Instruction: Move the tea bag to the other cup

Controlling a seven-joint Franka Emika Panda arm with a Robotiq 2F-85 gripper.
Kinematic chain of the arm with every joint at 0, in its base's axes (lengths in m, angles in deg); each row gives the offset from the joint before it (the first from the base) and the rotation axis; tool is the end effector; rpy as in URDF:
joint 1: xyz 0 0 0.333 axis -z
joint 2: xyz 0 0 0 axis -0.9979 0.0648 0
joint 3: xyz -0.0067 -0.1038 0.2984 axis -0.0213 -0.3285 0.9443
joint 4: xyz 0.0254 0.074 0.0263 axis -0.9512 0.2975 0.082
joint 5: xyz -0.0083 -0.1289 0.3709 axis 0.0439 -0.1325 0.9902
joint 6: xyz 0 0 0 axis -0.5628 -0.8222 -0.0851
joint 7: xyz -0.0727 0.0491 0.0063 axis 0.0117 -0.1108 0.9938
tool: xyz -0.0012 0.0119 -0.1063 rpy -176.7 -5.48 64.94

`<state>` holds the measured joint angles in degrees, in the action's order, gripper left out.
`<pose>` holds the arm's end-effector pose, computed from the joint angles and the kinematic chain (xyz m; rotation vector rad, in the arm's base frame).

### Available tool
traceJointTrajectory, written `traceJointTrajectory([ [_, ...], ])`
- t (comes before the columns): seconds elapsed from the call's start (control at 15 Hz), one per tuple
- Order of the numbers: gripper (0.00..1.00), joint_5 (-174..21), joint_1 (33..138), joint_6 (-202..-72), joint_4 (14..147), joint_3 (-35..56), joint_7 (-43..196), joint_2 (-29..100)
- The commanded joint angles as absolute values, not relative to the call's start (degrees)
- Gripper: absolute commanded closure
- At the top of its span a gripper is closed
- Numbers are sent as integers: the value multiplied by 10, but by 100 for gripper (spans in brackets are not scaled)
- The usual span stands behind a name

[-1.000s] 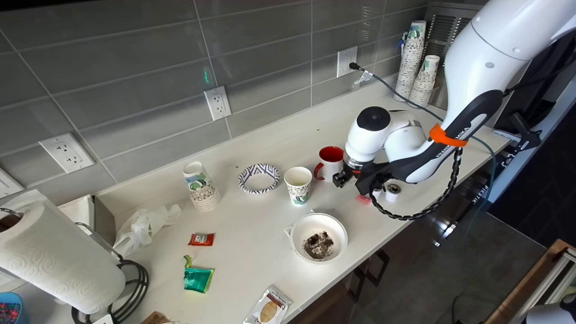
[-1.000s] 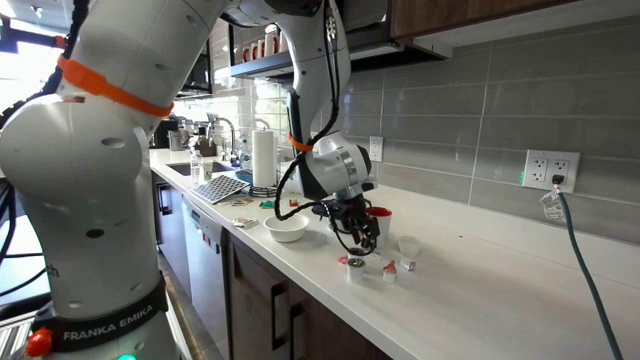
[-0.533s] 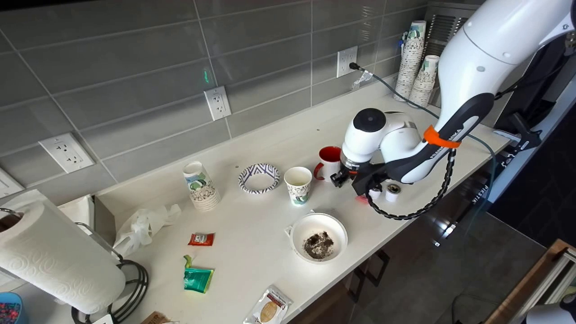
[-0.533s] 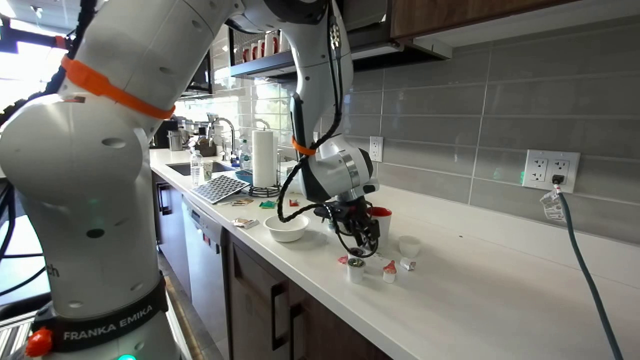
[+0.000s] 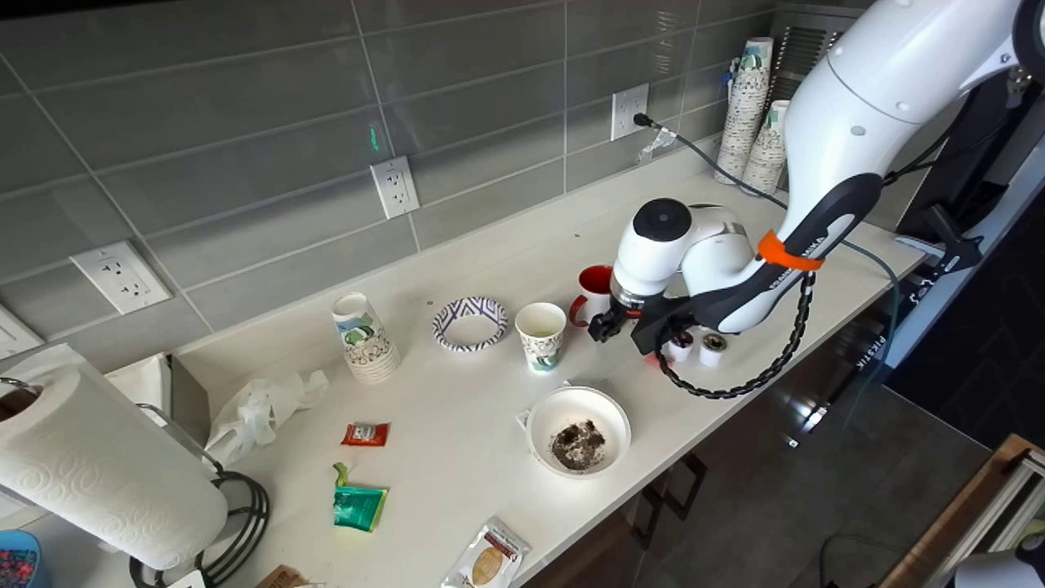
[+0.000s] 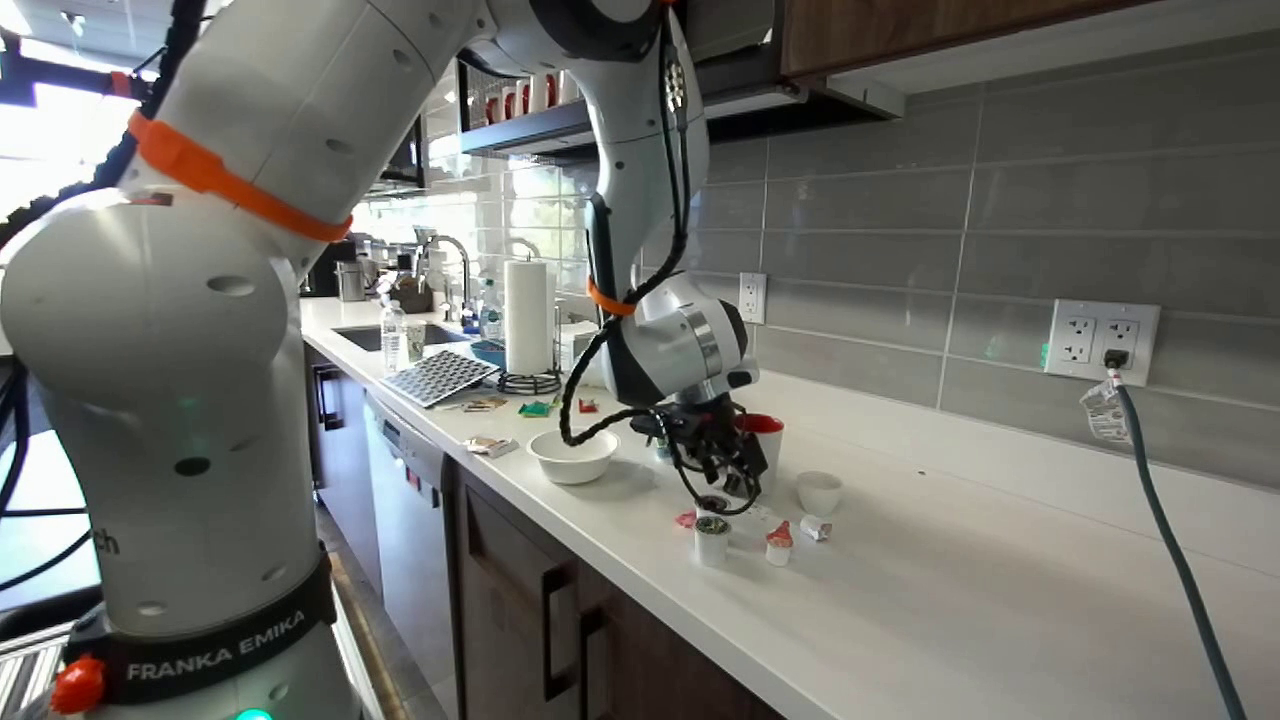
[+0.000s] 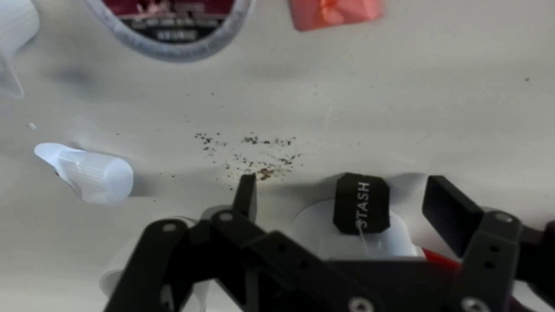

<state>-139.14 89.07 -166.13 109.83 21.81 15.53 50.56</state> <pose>0.5542 0.0961 0.1562 2.9218 -0.0037 0.5221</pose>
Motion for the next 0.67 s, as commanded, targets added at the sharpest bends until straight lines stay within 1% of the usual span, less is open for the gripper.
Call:
traceJointTrajectory([
  [0.0,28,-1403,888,-1680,1085,215,151,523],
  [0.07,35,-1403,888,-1681,1084,215,150,523],
  [0.13,45,-1404,888,-1681,1084,215,150,524],
  [0.27,59,-1404,887,-1686,1084,214,149,522],
  [0.47,83,-1403,887,-1690,1086,215,151,520],
  [0.6,95,-1403,887,-1690,1088,215,150,518],
])
